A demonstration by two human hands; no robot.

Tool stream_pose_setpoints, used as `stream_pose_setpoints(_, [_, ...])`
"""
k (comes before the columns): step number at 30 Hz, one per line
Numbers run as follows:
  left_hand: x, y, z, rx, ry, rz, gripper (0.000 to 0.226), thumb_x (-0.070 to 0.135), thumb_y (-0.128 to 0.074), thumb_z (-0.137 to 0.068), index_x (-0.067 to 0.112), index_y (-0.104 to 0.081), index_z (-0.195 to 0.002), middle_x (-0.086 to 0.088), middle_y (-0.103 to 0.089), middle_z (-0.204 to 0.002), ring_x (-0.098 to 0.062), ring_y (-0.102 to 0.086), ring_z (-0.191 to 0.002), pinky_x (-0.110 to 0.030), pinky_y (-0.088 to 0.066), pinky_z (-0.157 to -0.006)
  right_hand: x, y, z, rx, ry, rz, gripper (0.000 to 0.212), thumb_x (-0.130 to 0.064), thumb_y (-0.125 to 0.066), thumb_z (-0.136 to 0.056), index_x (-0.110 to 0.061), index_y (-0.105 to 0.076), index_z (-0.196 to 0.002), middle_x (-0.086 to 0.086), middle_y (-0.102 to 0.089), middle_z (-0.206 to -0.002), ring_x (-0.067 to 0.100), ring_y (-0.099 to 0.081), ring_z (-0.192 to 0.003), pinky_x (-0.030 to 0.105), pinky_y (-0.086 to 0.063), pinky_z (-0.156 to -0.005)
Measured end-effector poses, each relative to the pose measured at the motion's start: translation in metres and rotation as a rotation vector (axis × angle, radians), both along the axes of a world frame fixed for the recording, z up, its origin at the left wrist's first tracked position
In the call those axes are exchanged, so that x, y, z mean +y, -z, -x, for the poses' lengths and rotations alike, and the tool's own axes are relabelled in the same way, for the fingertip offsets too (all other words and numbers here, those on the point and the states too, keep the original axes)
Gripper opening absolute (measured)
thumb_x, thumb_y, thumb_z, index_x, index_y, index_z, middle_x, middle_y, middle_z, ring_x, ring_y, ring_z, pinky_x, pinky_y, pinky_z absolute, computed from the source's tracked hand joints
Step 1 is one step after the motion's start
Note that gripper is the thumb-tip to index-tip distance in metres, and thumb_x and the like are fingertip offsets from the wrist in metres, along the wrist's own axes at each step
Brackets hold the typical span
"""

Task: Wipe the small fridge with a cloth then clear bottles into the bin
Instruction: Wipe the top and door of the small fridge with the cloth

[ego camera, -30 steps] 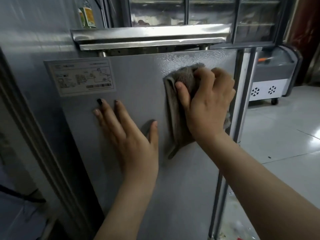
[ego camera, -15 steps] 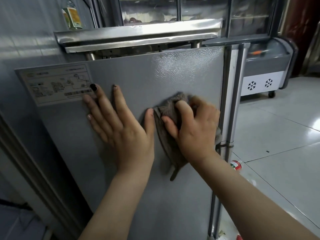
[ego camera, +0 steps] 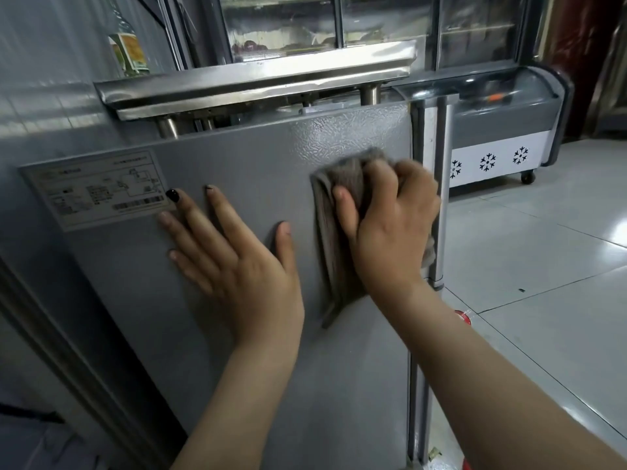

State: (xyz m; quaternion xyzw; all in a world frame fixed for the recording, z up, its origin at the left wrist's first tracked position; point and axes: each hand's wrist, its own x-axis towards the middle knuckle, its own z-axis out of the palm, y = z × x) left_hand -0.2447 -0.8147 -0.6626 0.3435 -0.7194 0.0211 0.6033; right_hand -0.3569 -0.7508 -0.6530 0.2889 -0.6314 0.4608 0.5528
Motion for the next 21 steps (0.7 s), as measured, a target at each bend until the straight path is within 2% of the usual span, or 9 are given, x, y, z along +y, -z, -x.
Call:
stream_pose_setpoints(5, [0.009, -0.003, 0.007, -0.004, -0.001, -0.067, 0.082, 0.045, -0.049, -0.084, -0.005, -0.022, -0.142, -0.032, -0.018, -0.148, -0.051, -0.016, -0.137, -0.062, -0.02, -0.105, 0.012, 0.046, 0.005, -0.007, -0.02, -0.163, 0.04, -0.053, -0.034, -0.094, -0.016, -0.042, -0.107, 0.011, -0.035, -0.111, 0.029, -0.037, -0.092, 0.04, -0.031, -0.078])
stream_pose_setpoints(7, [0.011, -0.002, 0.009, -0.02, -0.005, -0.065, 0.083, 0.047, -0.048, -0.083, -0.006, -0.021, -0.142, -0.034, -0.019, -0.148, -0.052, -0.016, -0.136, -0.064, -0.021, -0.104, 0.015, 0.036, 0.007, -0.005, -0.038, -0.17, 0.037, -0.051, -0.039, -0.093, -0.017, -0.042, -0.107, 0.015, -0.042, -0.111, 0.029, -0.037, -0.093, 0.04, -0.03, -0.078])
stream_pose_setpoints(9, [0.011, 0.0, 0.01, -0.035, -0.013, -0.055, 0.084, 0.047, -0.048, -0.083, -0.007, -0.021, -0.141, -0.035, -0.019, -0.147, -0.054, -0.016, -0.135, -0.065, -0.021, -0.103, 0.016, 0.012, 0.009, -0.032, -0.085, -0.094, 0.033, -0.043, -0.048, -0.089, -0.017, -0.041, -0.107, 0.023, -0.052, -0.105, 0.027, -0.037, -0.094, 0.038, -0.031, -0.08])
stream_pose_setpoints(14, [0.011, 0.0, 0.008, -0.08, -0.039, -0.035, 0.085, 0.049, -0.048, -0.083, -0.008, -0.02, -0.141, -0.036, -0.019, -0.146, -0.055, -0.018, -0.134, -0.066, -0.023, -0.102, 0.012, -0.037, 0.016, -0.01, -0.064, 0.083, 0.028, -0.036, -0.05, -0.089, -0.018, -0.037, -0.106, 0.023, -0.054, -0.097, 0.023, -0.035, -0.09, 0.034, -0.032, -0.077])
stream_pose_setpoints(18, [0.013, 0.0, 0.006, -0.086, -0.042, -0.032, 0.085, 0.048, -0.051, -0.082, -0.008, -0.022, -0.14, -0.037, -0.02, -0.146, -0.055, -0.019, -0.133, -0.066, -0.025, -0.101, 0.006, -0.011, 0.008, -0.104, -0.061, 0.094, 0.03, -0.036, -0.049, -0.089, -0.018, -0.036, -0.108, 0.024, -0.054, -0.1, 0.026, -0.035, -0.093, 0.037, -0.031, -0.079])
stream_pose_setpoints(21, [0.013, 0.0, 0.007, -0.093, -0.051, -0.026, 0.085, 0.049, -0.049, -0.082, -0.008, -0.023, -0.14, -0.037, -0.022, -0.145, -0.055, -0.021, -0.133, -0.066, -0.027, -0.101, 0.009, 0.033, 0.001, -0.116, -0.085, -0.02, 0.033, -0.037, -0.051, -0.087, -0.014, -0.04, -0.107, 0.028, -0.055, -0.102, 0.028, -0.037, -0.094, 0.04, -0.032, -0.078])
